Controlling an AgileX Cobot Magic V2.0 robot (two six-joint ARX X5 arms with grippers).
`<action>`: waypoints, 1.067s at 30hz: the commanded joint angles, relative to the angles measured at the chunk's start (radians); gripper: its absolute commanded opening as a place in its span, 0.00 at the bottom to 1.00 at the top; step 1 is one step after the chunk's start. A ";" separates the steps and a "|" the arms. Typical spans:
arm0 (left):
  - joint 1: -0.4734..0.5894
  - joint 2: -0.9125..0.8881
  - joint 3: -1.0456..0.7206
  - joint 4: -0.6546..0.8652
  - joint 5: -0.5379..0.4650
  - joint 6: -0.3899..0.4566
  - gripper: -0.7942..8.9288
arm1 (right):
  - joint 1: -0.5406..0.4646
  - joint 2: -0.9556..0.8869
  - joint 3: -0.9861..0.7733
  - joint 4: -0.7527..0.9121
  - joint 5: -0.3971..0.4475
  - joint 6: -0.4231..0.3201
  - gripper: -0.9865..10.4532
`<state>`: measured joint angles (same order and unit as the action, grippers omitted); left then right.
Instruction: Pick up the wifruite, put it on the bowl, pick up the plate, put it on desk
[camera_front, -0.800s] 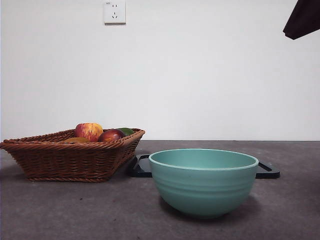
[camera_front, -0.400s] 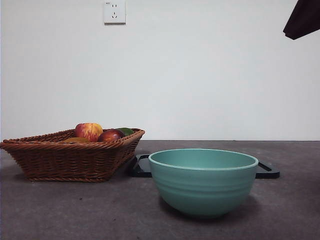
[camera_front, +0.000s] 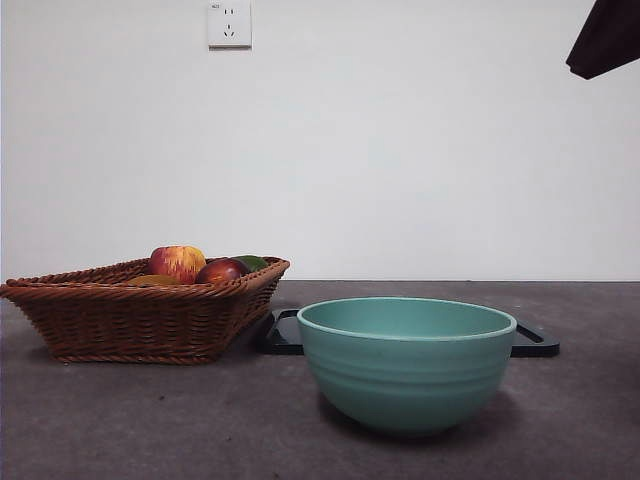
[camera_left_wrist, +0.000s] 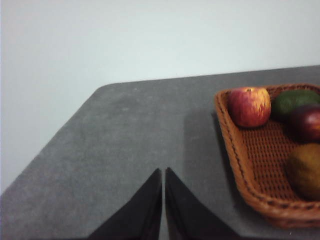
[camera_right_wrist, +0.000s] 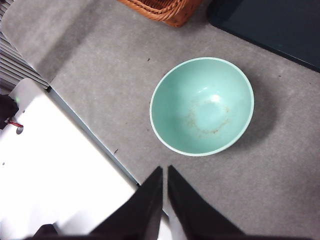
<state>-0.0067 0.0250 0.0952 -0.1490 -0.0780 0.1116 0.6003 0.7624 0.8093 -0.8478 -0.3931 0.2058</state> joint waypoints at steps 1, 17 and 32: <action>0.002 -0.019 -0.026 0.011 -0.004 -0.001 0.09 | 0.006 0.007 0.016 0.011 0.000 -0.010 0.09; 0.002 -0.022 -0.084 -0.037 -0.005 -0.037 0.09 | 0.006 0.007 0.016 0.013 0.000 -0.010 0.09; 0.002 -0.022 -0.084 -0.037 -0.004 -0.038 0.09 | 0.006 0.007 0.016 0.013 0.000 -0.010 0.09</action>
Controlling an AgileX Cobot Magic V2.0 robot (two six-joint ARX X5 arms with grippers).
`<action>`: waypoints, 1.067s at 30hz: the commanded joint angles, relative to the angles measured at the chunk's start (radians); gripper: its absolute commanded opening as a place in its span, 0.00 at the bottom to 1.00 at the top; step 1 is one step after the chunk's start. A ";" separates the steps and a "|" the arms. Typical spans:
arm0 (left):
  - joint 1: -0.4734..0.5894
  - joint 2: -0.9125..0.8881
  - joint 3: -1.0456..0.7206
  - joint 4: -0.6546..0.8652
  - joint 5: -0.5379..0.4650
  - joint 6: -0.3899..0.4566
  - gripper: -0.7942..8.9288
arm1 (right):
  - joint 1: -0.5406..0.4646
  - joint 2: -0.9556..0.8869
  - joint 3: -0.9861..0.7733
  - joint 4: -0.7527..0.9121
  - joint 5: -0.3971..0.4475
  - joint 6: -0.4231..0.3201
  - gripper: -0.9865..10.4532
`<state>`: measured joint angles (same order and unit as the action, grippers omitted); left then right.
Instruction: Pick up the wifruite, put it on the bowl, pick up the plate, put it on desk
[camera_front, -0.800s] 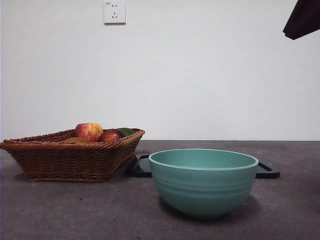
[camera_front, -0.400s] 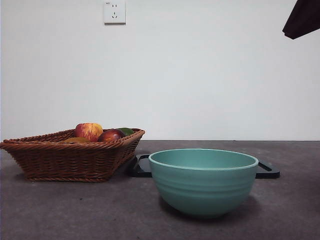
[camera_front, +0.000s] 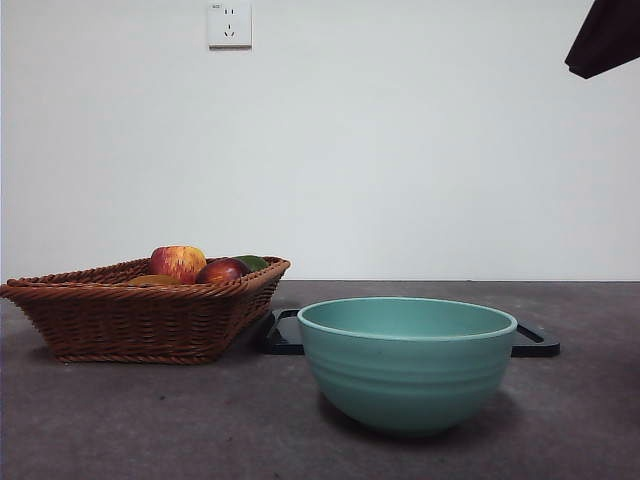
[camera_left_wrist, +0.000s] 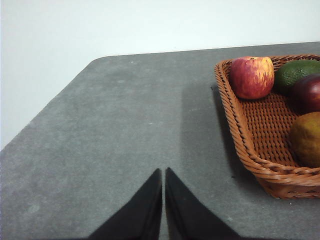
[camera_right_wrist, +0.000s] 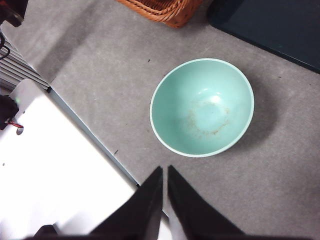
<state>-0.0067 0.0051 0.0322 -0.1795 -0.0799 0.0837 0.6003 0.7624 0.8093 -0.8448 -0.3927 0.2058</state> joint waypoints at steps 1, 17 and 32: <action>0.002 -0.002 -0.021 -0.007 -0.003 -0.010 0.09 | 0.006 0.007 0.016 0.010 0.000 -0.010 0.09; 0.002 -0.002 -0.021 -0.007 -0.002 -0.010 0.09 | -0.040 -0.055 0.014 0.029 0.058 -0.121 0.09; 0.002 -0.002 -0.021 -0.007 -0.003 -0.010 0.09 | -0.451 -0.509 -0.545 0.818 0.155 -0.145 0.09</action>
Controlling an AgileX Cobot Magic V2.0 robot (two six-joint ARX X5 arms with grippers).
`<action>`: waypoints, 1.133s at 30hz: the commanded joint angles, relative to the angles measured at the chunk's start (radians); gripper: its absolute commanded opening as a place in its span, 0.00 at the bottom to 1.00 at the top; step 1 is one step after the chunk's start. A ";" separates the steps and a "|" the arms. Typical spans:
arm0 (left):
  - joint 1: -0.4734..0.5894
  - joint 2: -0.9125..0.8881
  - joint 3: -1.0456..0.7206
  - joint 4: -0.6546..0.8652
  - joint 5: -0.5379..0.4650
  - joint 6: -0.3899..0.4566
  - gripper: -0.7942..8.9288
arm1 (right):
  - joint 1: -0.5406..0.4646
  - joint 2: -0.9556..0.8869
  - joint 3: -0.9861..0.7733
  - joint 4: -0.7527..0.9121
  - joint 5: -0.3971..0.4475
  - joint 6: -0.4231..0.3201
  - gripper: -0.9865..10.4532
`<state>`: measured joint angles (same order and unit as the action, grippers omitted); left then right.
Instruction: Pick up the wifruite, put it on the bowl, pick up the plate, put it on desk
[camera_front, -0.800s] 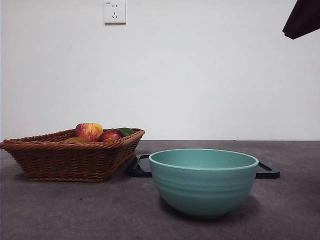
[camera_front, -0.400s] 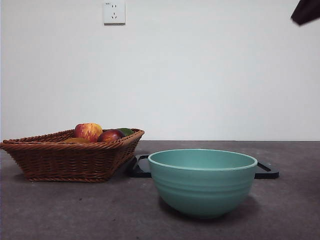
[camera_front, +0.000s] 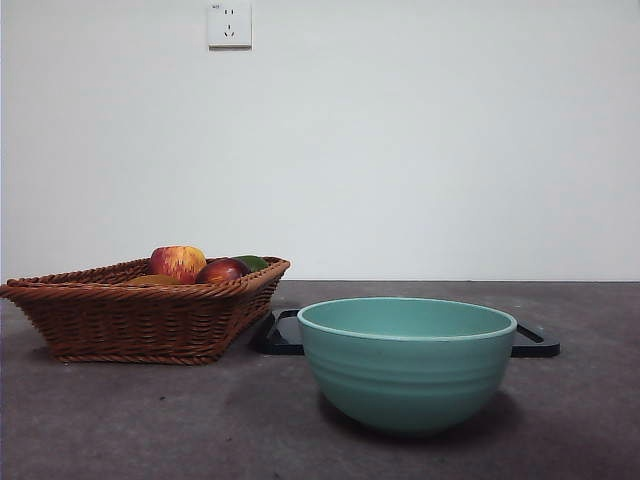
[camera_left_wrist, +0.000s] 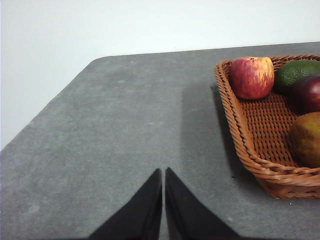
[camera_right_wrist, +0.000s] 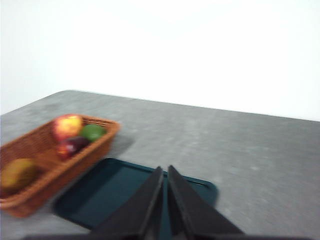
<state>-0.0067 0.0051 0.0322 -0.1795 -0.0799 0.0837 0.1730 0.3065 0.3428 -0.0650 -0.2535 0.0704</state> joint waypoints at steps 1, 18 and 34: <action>0.002 -0.002 -0.021 -0.007 -0.003 -0.010 0.09 | -0.039 -0.088 -0.119 0.050 0.033 0.000 0.09; 0.002 -0.002 -0.021 -0.007 -0.002 -0.010 0.09 | -0.077 -0.303 -0.332 -0.063 0.140 0.024 0.09; 0.002 -0.002 -0.021 -0.007 -0.002 -0.010 0.09 | -0.076 -0.303 -0.331 -0.092 0.127 0.034 0.09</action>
